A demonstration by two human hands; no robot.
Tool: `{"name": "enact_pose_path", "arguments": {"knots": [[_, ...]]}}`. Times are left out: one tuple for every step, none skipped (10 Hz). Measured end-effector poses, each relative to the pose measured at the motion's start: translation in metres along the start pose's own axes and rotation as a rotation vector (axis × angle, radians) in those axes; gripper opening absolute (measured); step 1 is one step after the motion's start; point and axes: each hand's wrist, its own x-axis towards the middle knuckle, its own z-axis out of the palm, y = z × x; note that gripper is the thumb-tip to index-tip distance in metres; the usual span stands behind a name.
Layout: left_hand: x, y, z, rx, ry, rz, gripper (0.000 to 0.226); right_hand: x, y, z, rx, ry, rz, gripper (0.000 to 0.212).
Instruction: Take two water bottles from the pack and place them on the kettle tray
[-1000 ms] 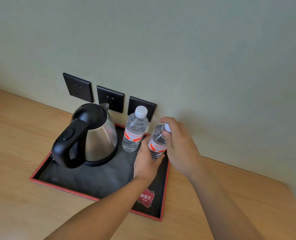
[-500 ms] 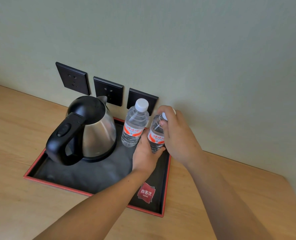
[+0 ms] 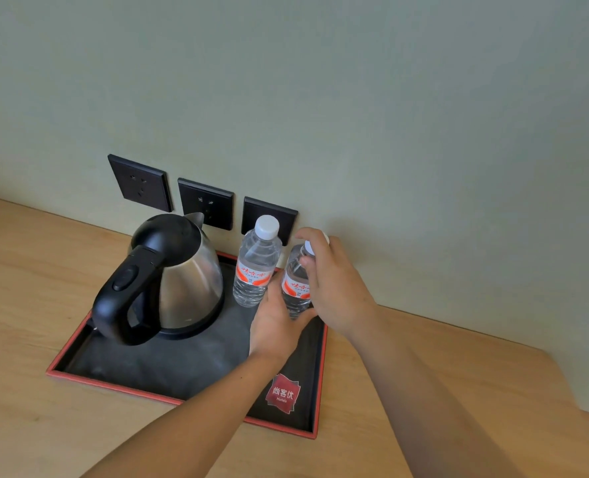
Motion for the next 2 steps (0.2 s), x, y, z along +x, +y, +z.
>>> {"name": "enact_pose_path", "arguments": {"knots": [[-0.011,0.003,-0.013,-0.045,0.029,0.048,0.08,-0.001,-0.001,-0.009,0.093,-0.082,0.022,0.048],[-0.033,0.011,-0.037,-0.059,0.015,0.093,0.081,-0.012,-0.009,-0.023,0.253,-0.073,0.1,0.052]]}}
